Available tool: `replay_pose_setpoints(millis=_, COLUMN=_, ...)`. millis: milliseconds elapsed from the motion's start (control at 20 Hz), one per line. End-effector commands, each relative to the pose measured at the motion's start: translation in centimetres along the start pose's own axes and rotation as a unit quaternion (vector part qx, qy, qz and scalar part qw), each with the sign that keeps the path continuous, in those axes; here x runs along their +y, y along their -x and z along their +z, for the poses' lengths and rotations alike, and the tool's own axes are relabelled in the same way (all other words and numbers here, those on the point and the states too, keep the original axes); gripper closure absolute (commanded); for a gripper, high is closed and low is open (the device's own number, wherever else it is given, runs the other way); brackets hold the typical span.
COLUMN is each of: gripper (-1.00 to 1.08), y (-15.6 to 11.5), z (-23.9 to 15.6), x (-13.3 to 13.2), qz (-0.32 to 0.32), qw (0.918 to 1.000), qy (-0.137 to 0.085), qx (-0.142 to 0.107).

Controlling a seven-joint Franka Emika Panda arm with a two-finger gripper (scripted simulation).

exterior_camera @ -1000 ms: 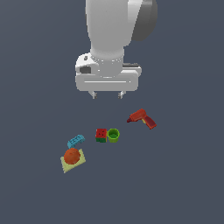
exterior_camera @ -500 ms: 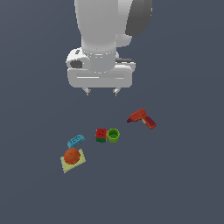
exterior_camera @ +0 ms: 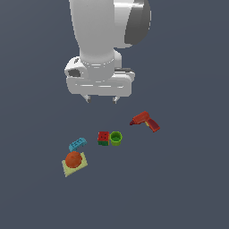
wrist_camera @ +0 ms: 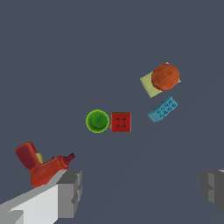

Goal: Pick up a designated object from a clutter of objects.

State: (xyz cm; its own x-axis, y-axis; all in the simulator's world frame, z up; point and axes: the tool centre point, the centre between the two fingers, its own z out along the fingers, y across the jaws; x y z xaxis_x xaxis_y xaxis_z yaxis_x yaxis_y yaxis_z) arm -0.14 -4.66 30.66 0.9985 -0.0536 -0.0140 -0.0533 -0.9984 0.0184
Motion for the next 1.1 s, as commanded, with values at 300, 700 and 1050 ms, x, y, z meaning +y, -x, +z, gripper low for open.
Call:
replay_pose_setpoints(millis=300, gripper=-0.92, y=-2.7, z=5.2, x=2.9, qz=0.101, qw=0.9949, qy=-0.012, qx=-0.001)
replay_pose_setpoints(millis=700, gripper=-0.92, y=-5.1, z=13.4, x=7.8, qz=0.246, qw=0.969, qy=-0.02, qx=-0.001)
replay_pose_setpoints(millis=1050, gripper=-0.92, y=-5.7, z=19.5, x=11.7, qz=0.348, qw=0.9375, qy=-0.017, qx=0.001)
